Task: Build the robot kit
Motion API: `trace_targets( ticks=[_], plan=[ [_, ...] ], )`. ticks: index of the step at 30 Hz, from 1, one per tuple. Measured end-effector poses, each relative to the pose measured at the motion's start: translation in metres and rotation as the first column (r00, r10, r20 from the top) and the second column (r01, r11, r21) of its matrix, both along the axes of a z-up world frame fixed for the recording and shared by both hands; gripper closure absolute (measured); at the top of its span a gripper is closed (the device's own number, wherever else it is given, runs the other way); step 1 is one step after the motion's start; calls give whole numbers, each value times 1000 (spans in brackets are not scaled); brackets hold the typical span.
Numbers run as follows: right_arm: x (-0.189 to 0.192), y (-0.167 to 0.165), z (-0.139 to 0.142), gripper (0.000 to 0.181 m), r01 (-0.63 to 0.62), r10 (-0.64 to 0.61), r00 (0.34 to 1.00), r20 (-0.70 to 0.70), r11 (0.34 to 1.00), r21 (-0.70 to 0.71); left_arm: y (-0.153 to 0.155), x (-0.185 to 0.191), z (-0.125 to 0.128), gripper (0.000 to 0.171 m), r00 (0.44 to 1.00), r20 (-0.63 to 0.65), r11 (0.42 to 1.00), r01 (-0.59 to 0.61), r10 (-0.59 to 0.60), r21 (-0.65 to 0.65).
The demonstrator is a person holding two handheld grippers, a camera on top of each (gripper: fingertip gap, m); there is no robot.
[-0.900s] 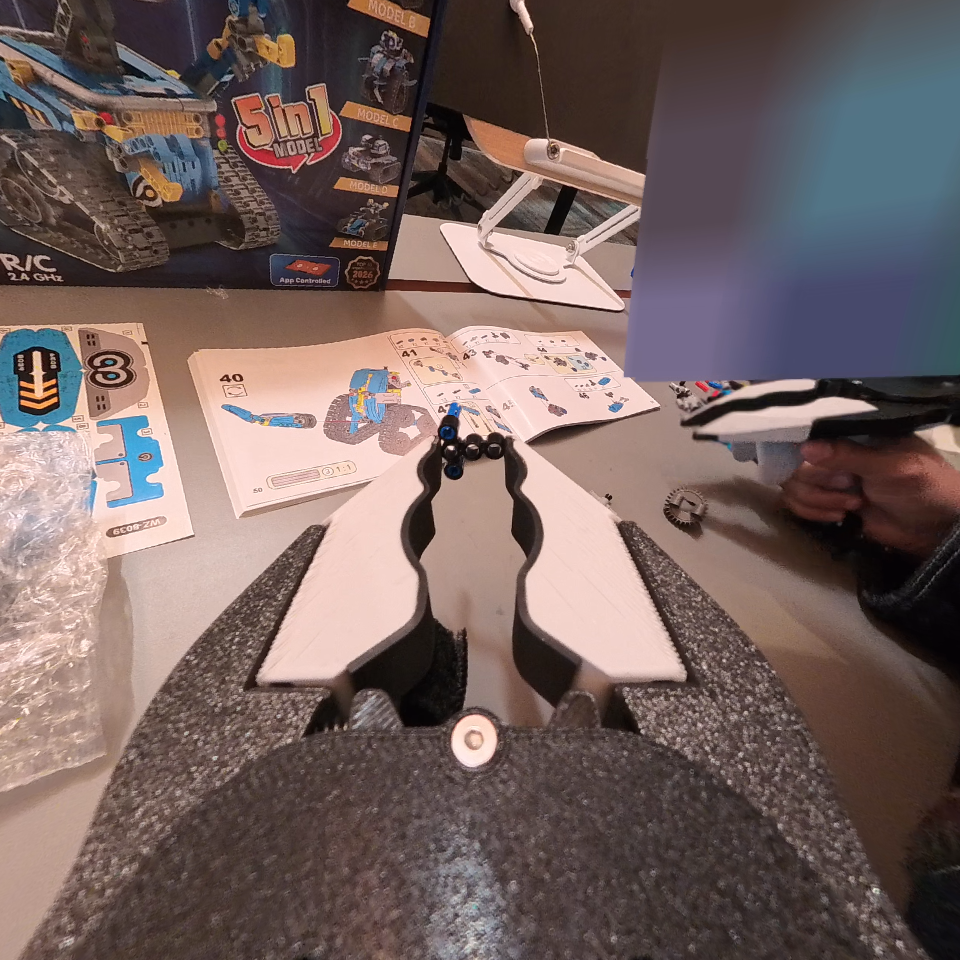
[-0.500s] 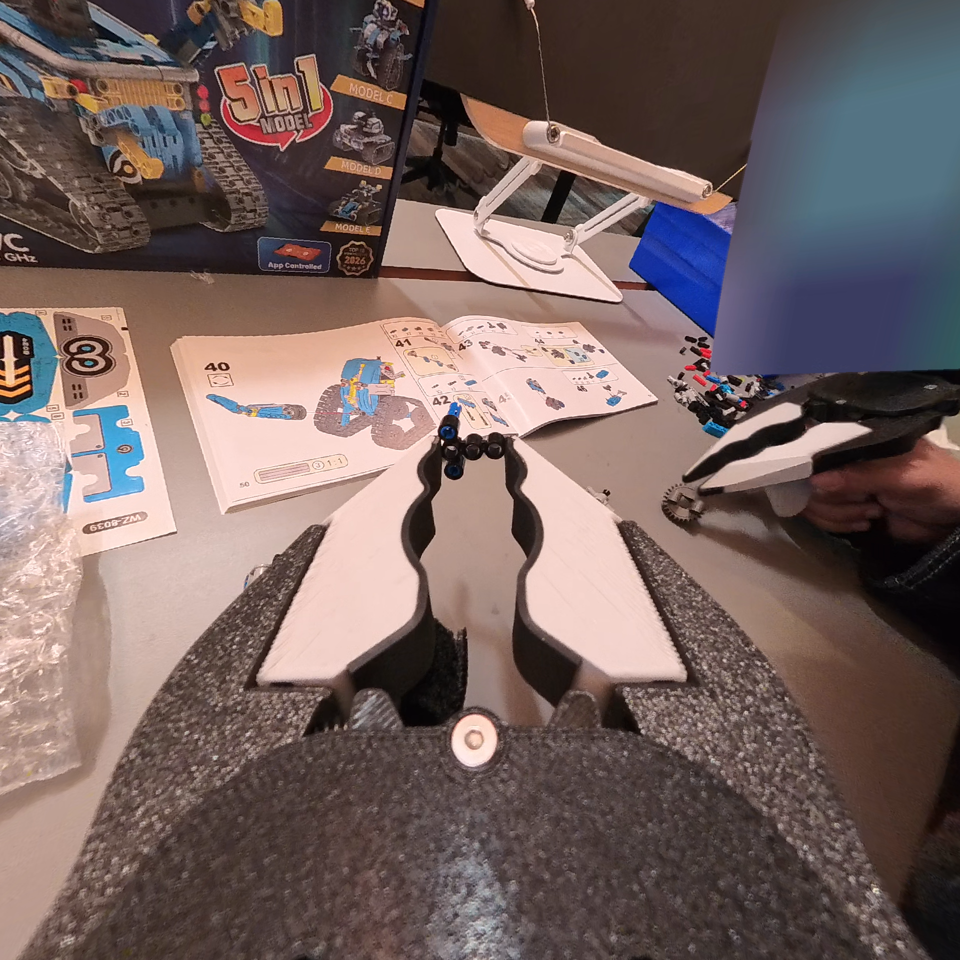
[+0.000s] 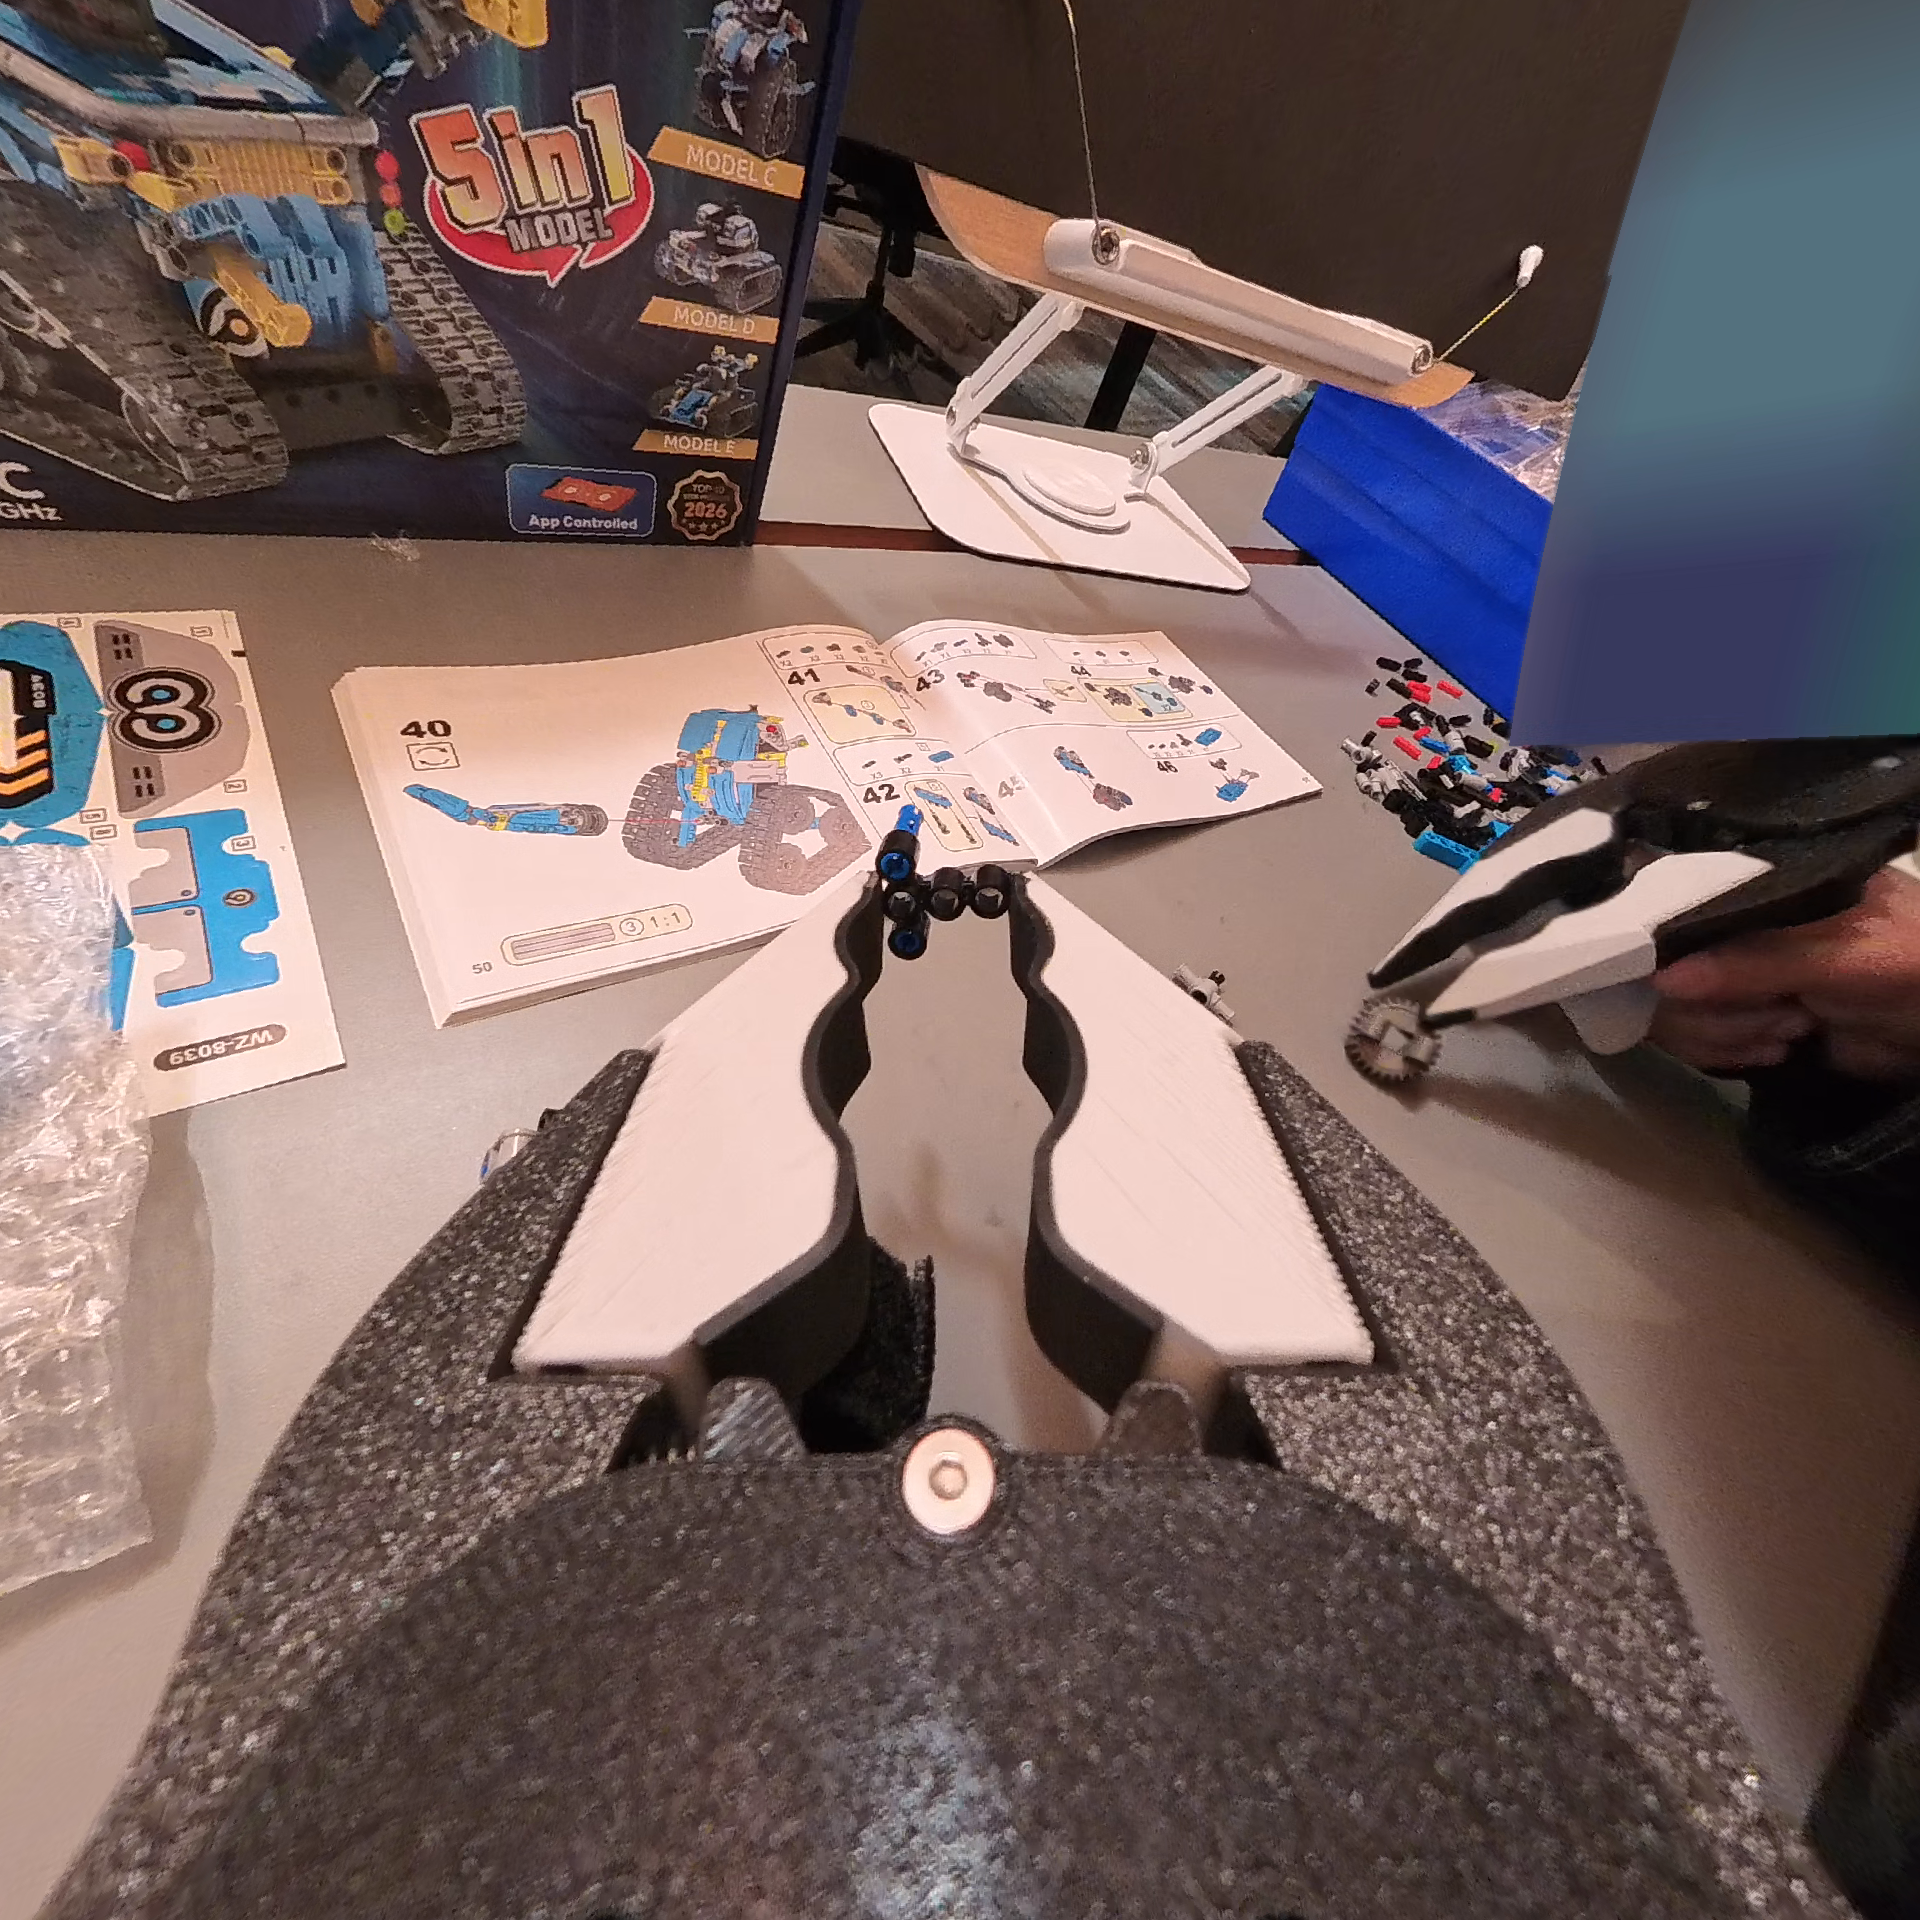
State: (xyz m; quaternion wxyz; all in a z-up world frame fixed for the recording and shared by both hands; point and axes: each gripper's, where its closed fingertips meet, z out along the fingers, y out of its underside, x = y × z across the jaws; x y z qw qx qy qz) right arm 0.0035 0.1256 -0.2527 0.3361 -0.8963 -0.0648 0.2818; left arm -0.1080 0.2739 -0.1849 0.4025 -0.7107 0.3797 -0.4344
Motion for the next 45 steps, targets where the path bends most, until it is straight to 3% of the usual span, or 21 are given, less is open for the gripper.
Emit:
trace_targets(
  ticks=[3, 7, 12, 16, 20, 24, 27, 31, 33, 39, 45],
  plan=[
    [-12, -2, 2, 169, -51, 51, 998, -39, 999, 4, 0, 0, -1, 148, 1000, -2, 1000, 2, -2, 0],
    [-23, -4, 5, 173, -108, 107, 994, 20, 994, 32, 0, 1, -1, 148, 1000, -2, 1000, 3, -3, -5],
    [-19, 3, 24, 175, -150, 112, 974, 195, 970, 192, 0, 0, 1, 148, 1000, 7, 1000, -2, 2, -1],
    [-8, 10, 52, 175, -270, -10, 838, 546, 862, 429, 0, -1, 4, 148, 1000, 15, 1000, -4, 4, 4],
    [-8, 10, 51, 175, -360, -53, 724, 687, 821, 443, -2, -2, 10, 148, 1000, 30, 1000, -4, 3, 15],
    [-4, 11, 56, 175, -366, -91, 697, 711, 807, 463, -5, -3, 12, 148, 999, 35, 1000, 2, -3, 24],
    [1, 15, 60, 175, -300, -125, 747, 653, 814, 498, -7, -3, 14, 148, 999, 38, 999, 6, -8, 33],
    [21, 24, 78, 176, -54, -239, 881, 409, 807, 588, -11, -2, 16, 148, 999, 48, 999, 16, -18, 35],
    [36, 28, 86, 176, 84, -312, 908, 281, 791, 606, -13, -2, 18, 148, 998, 51, 999, 19, -21, 39],
    [62, 44, 90, 176, 377, -465, 885, 10, 730, 571, -15, -3, 19, 148, 998, 54, 999, 18, -21, 48],
    [45, 78, 78, 175, 523, -430, 850, -305, 758, 391, -8, -7, 20, 148, 997, 79, 1000, 10, -11, 12]
  ],
)
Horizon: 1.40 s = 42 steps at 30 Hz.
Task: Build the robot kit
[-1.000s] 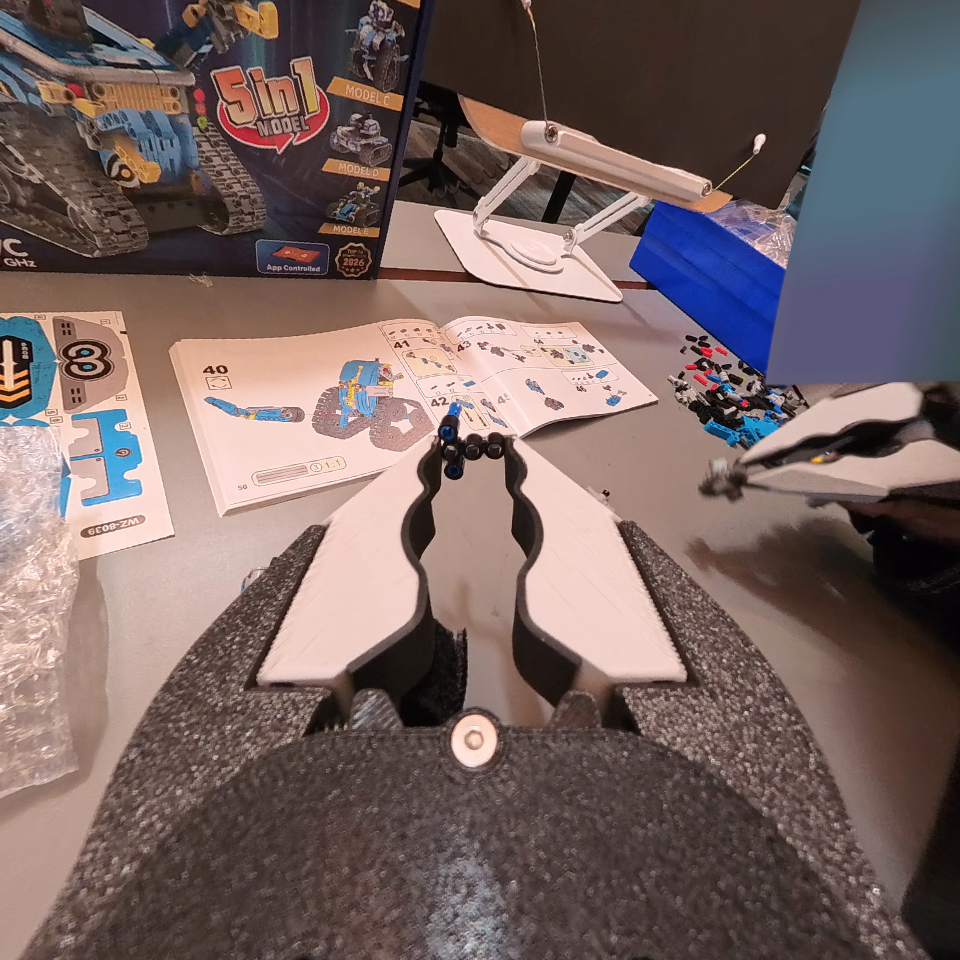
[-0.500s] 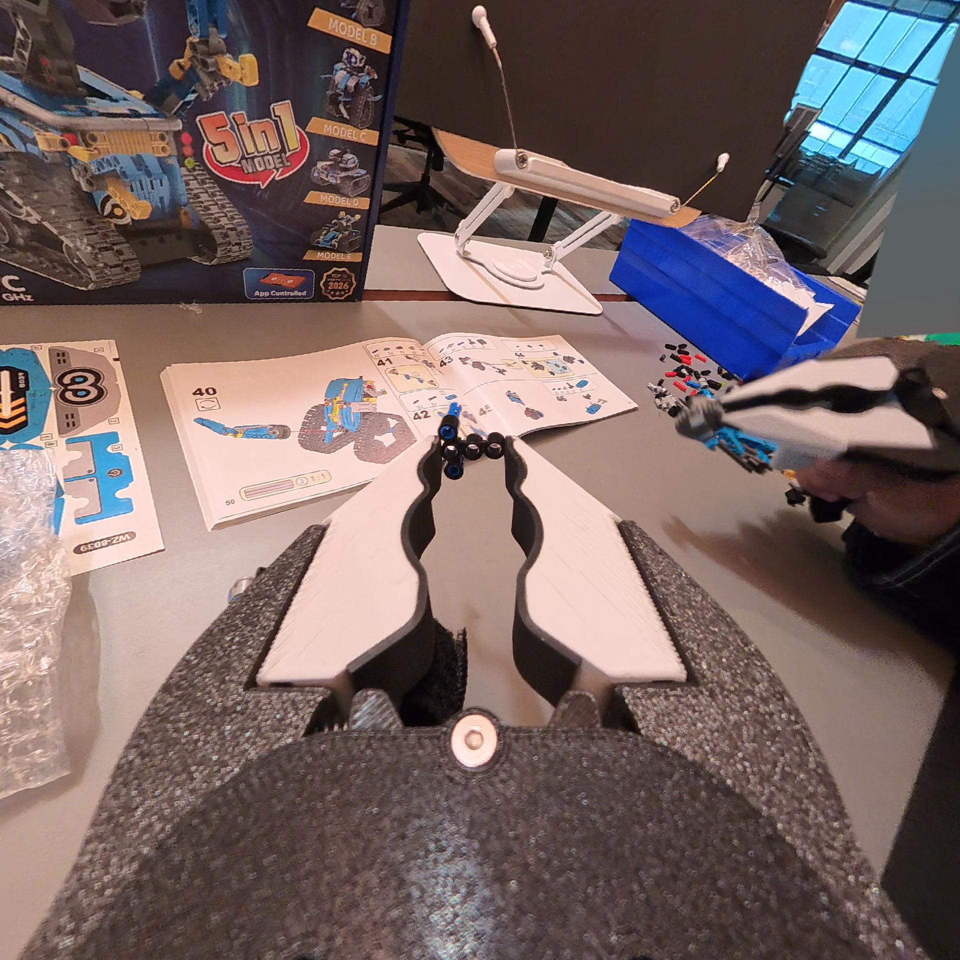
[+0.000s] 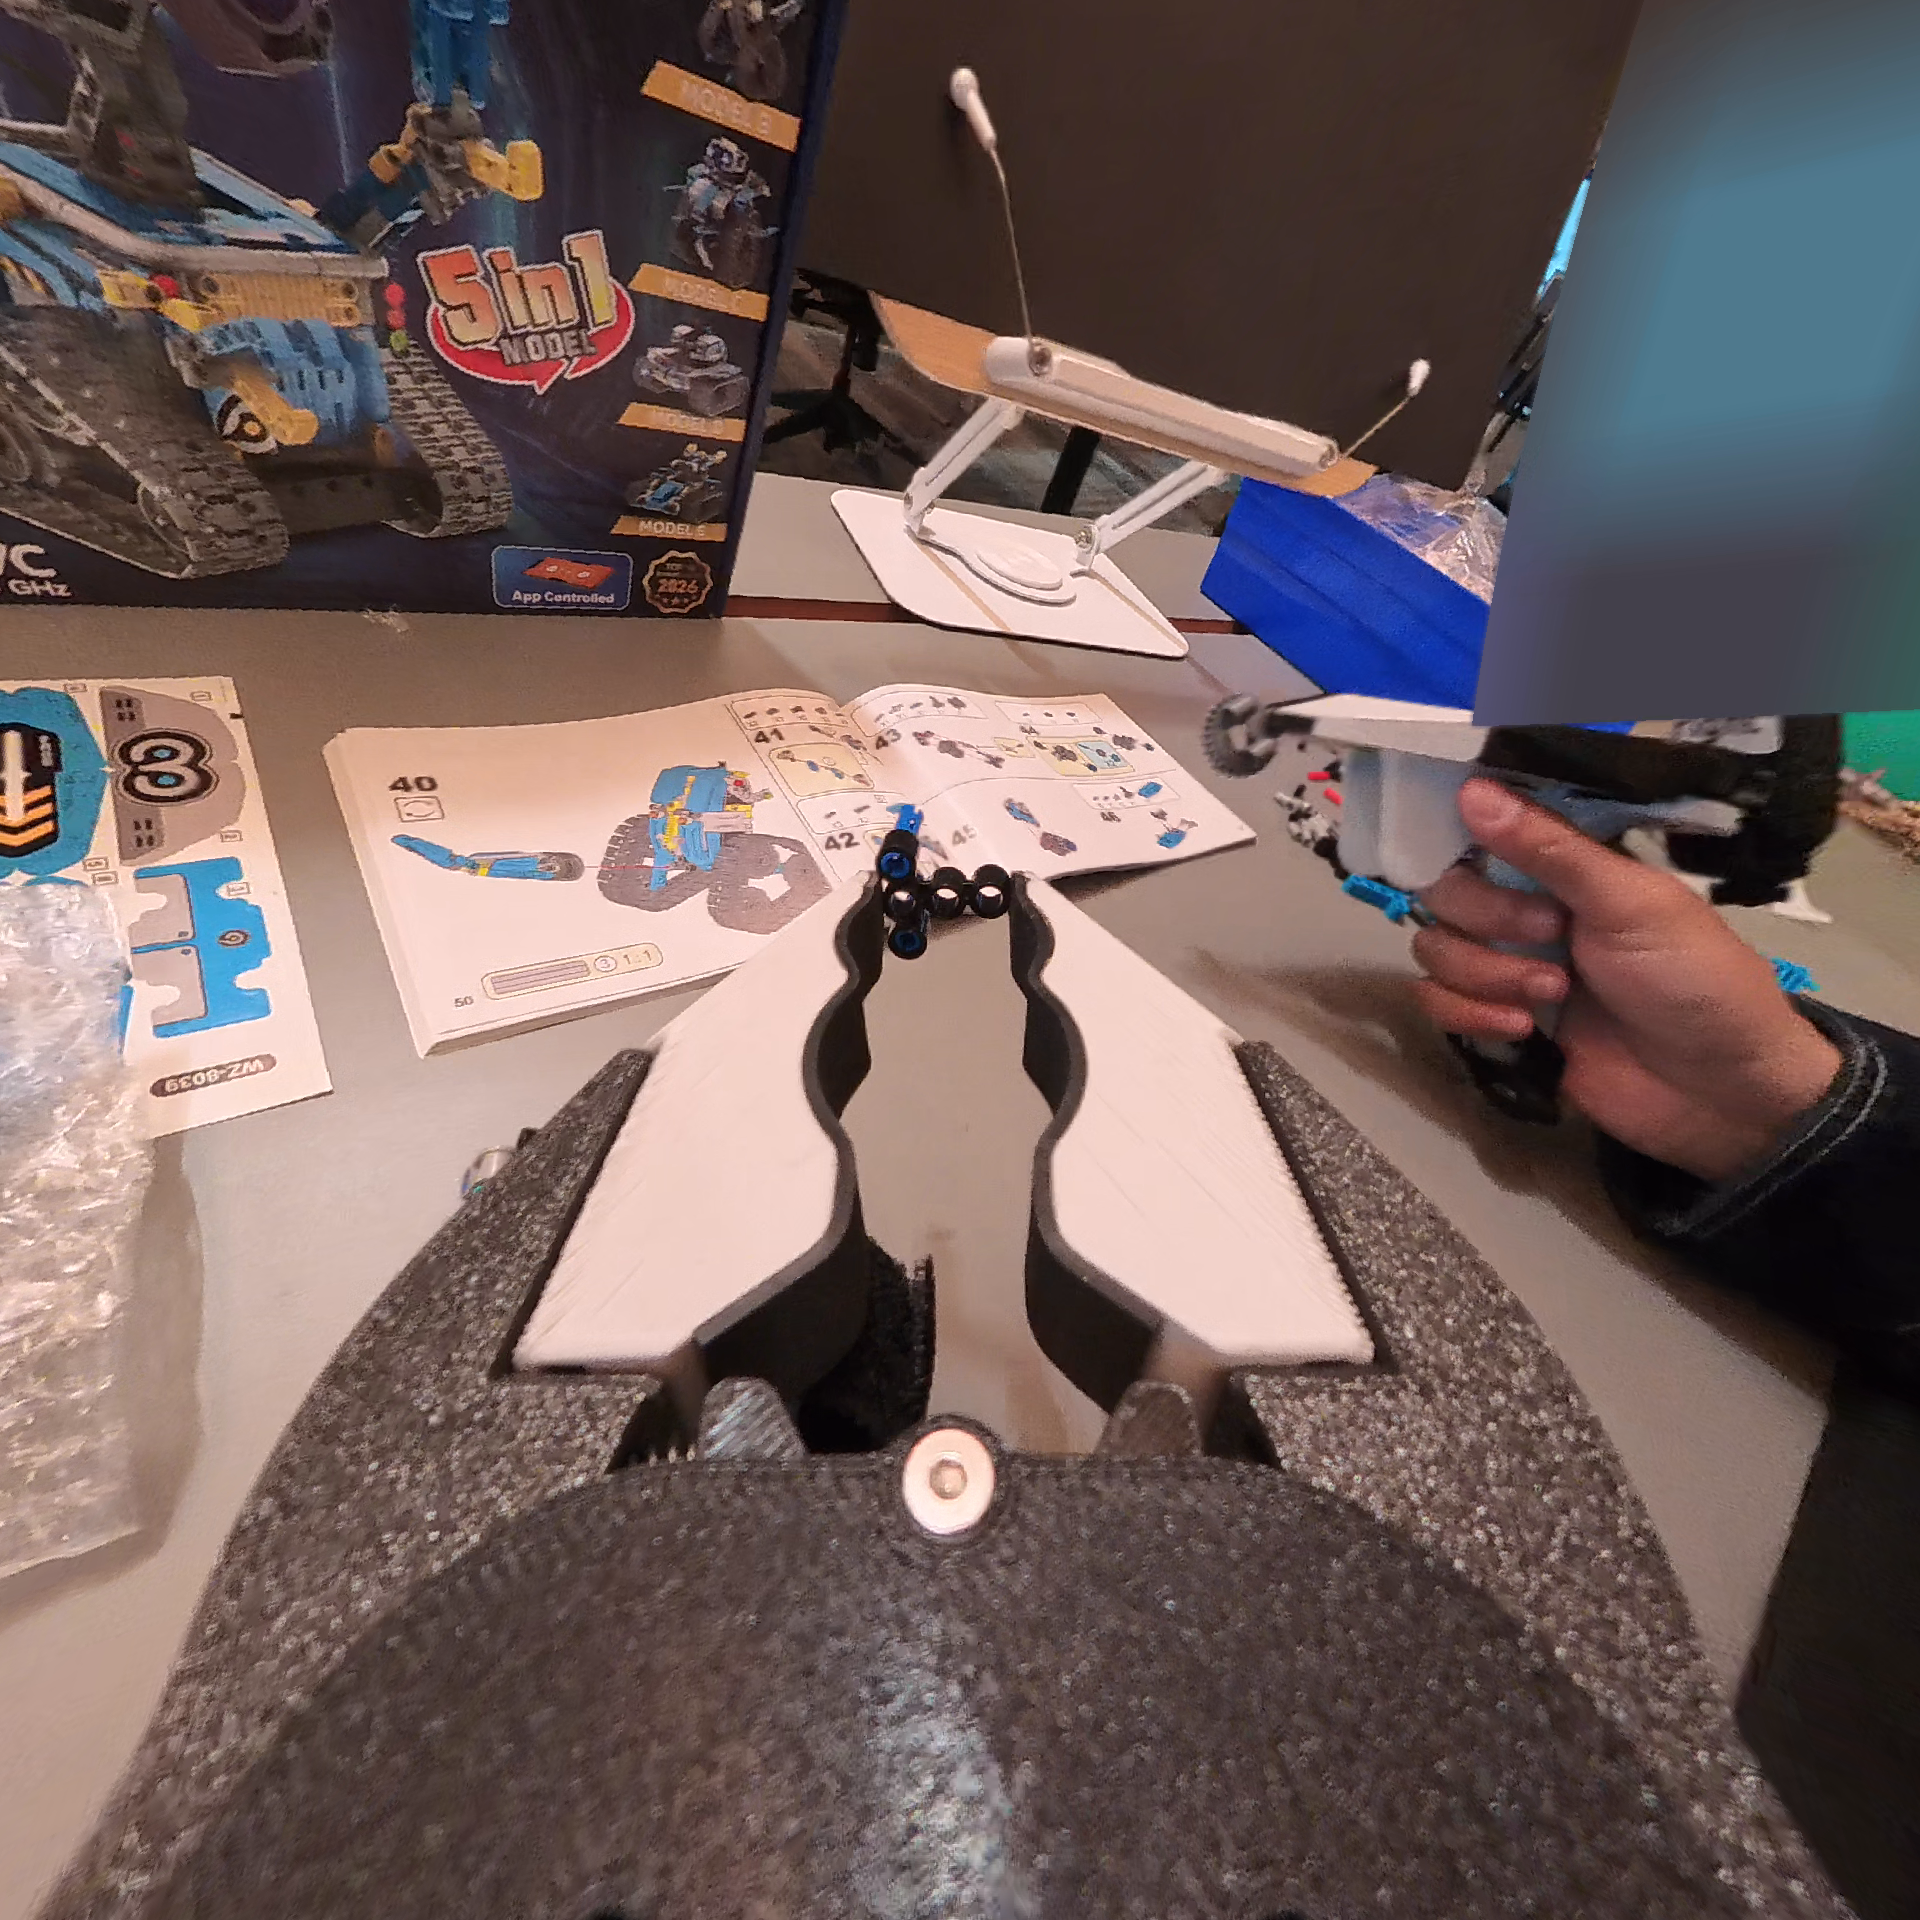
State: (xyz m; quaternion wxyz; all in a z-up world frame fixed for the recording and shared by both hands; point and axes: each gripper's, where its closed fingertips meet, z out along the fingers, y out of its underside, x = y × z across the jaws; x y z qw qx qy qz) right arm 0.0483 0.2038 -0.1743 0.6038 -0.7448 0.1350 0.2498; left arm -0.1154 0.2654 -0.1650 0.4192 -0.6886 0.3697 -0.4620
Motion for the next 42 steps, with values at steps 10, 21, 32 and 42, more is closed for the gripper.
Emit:
trace_targets(
  ticks=[10, 21, 32, 42],
  plan=[
    [9, 39, -37, 176, 39, -48, 997, -54, 986, -164, 18, -14, -7, 148, 998, -18, 997, -63, 62, -44],
    [12, 48, -42, 176, 0, -20, 994, -112, 984, -177, 21, -17, -10, 148, 998, 5, 991, -58, 60, -124],
    [7, 31, -19, 176, -54, 195, 921, 336, 920, -388, 16, -15, -4, 148, 999, 10, 996, -51, 51, -68],
    [-5, 11, 7, 176, 33, 216, 757, 617, 930, -366, 5, -8, 3, 148, 999, -14, 997, -30, 31, 68]
  ],
)
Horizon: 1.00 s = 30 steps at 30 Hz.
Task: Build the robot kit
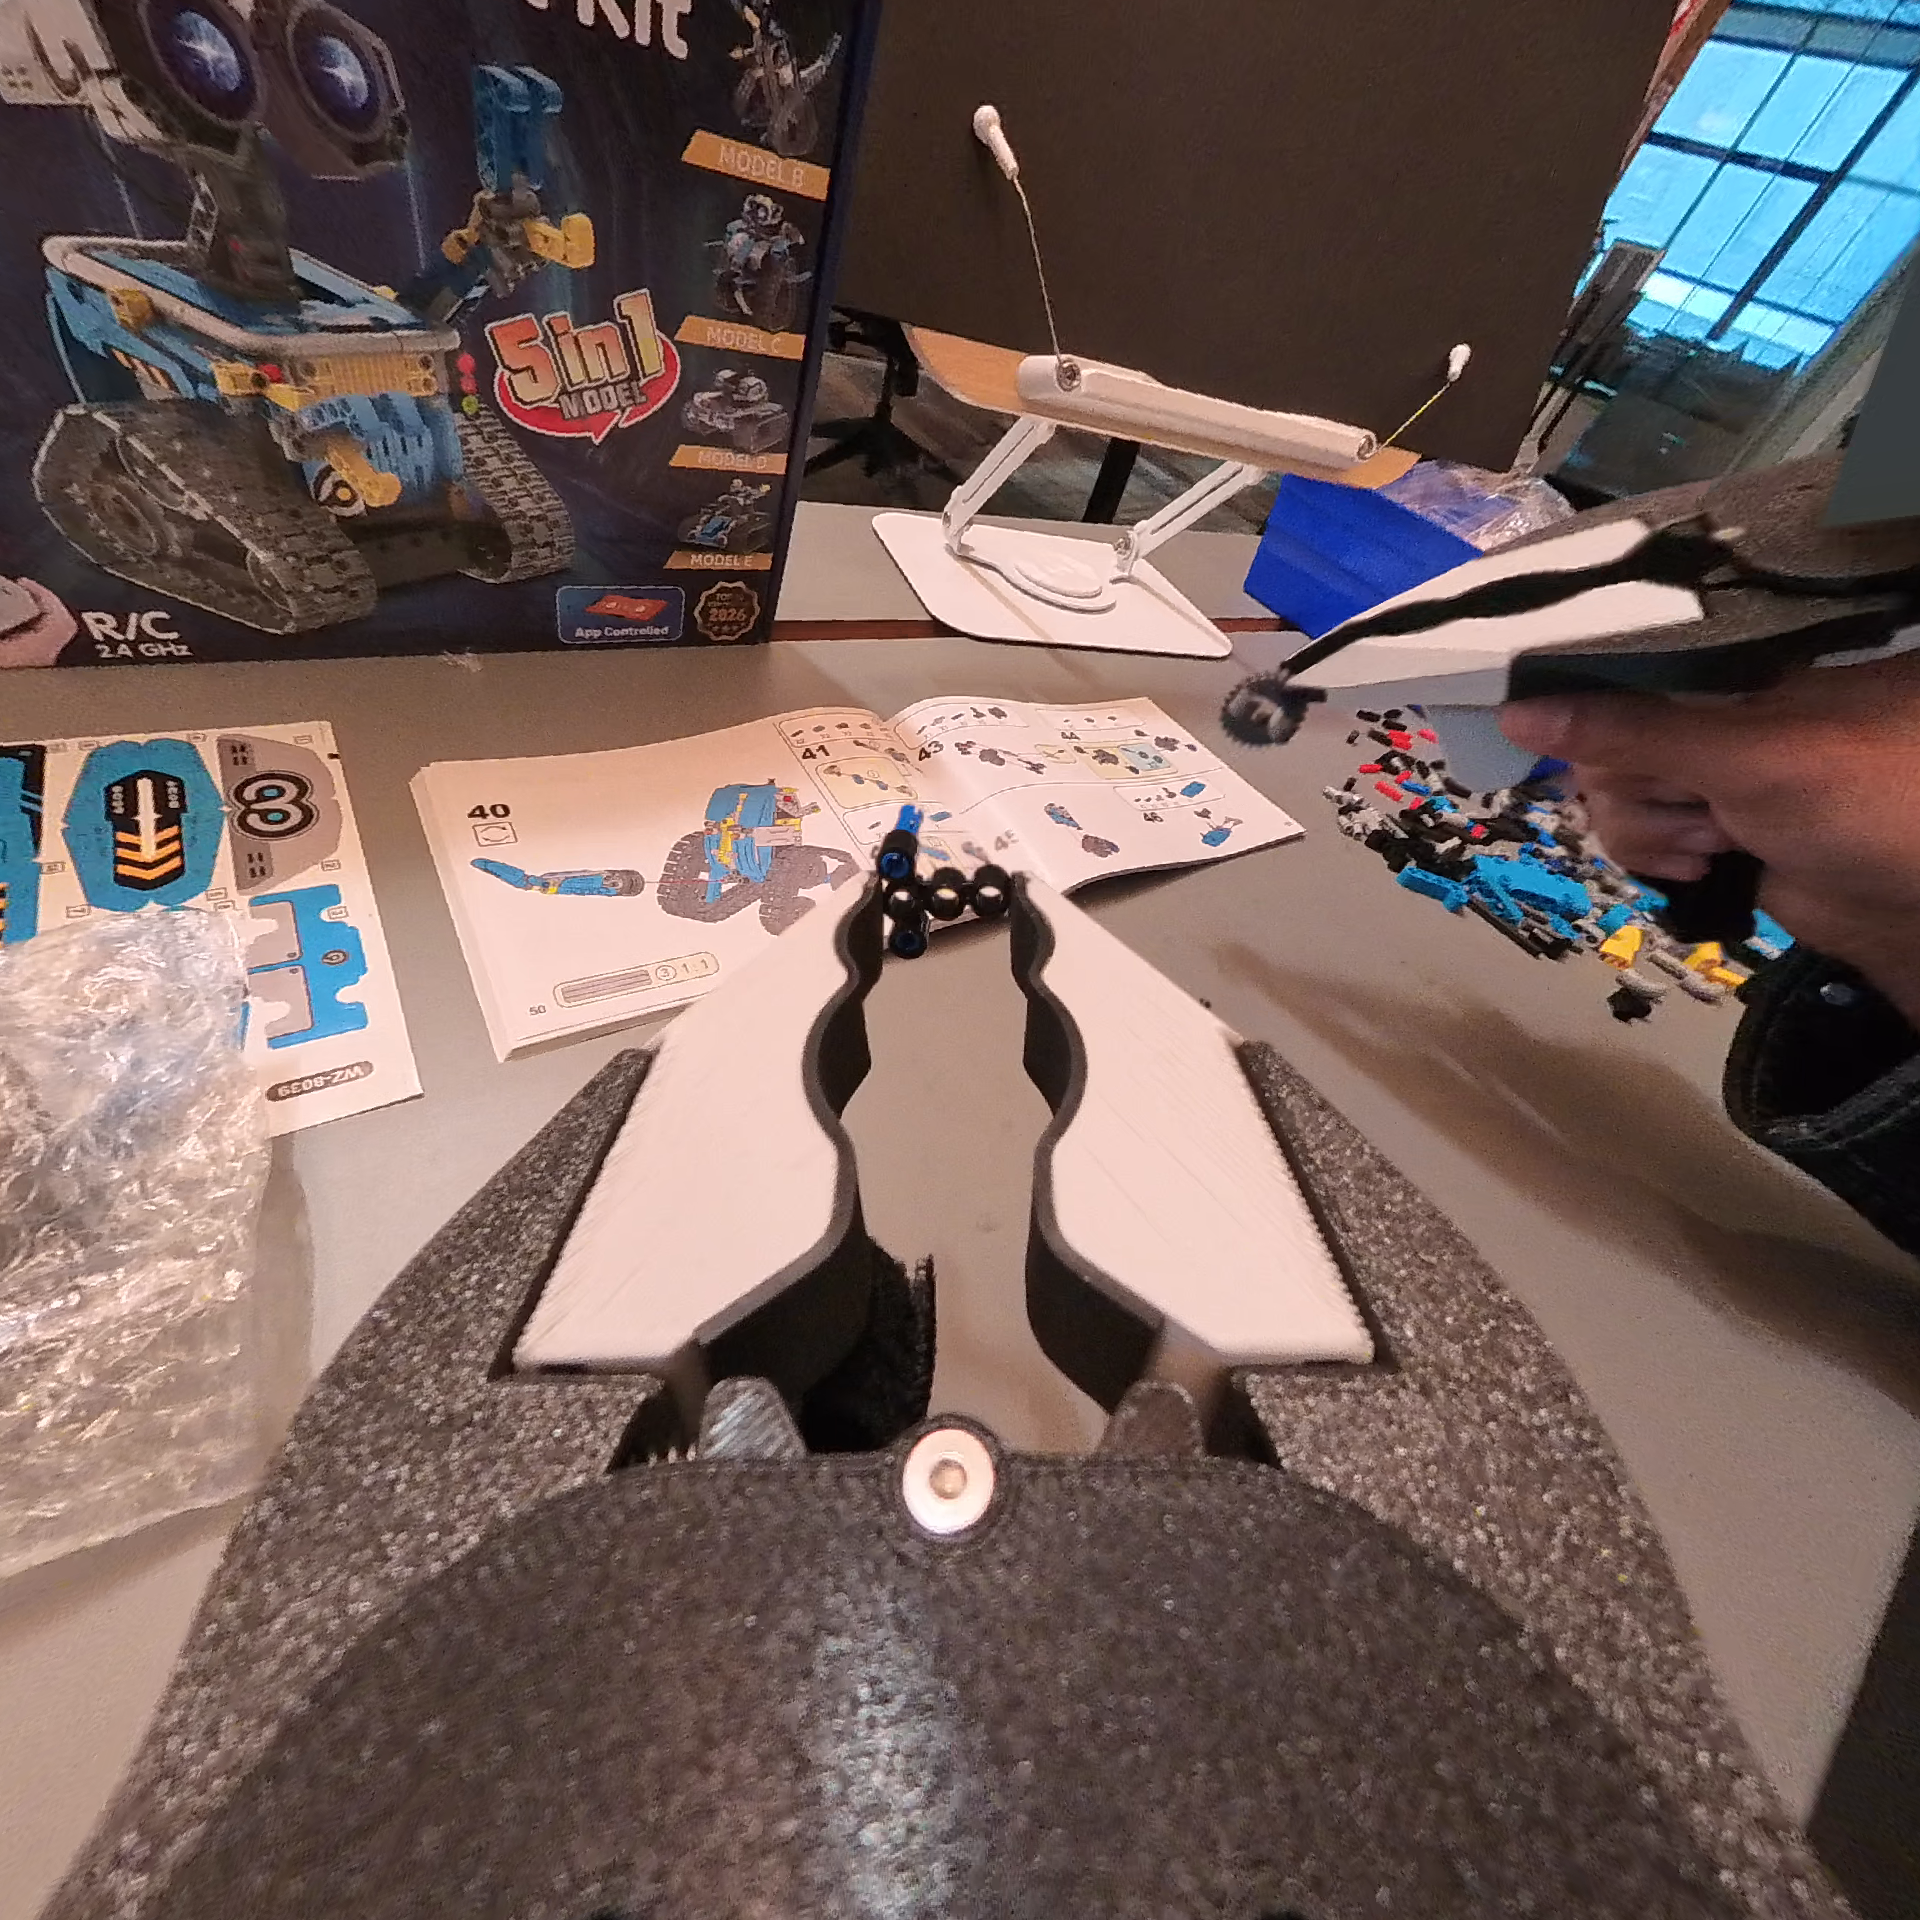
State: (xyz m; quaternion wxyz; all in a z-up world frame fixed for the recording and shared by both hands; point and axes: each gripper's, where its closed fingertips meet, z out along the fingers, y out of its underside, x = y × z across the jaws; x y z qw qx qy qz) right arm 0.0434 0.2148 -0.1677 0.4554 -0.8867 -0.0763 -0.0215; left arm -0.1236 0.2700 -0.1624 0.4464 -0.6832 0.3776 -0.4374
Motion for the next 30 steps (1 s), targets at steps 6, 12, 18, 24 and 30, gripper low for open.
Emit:
trace_targets(
  ticks=[6, 12, 18, 24, 30],
  plan=[
    [-12, -6, 7, 176, -19, 17, 999, 29, 999, 51, 1, 2, -4, 148, 1000, -30, 1000, -7, 8, 28],
    [-14, -10, 9, 176, -14, 7, 997, 78, 995, 94, 3, 2, -6, 148, 999, -31, 1000, -7, 8, 16],
    [-37, -7, -9, 176, -59, 45, 984, 171, 995, 75, 5, 2, -10, 148, 999, -35, 1000, -9, 9, -2],
    [-31, -6, 4, 176, -64, 1, 930, 369, 986, 157, 7, 2, -10, 148, 999, -35, 1000, -14, 14, -7],
    [-37, -6, 23, 176, -111, -21, 901, 432, 954, 277, 8, 2, -13, 148, 999, -41, 1000, -12, 12, -16]
  ],
)
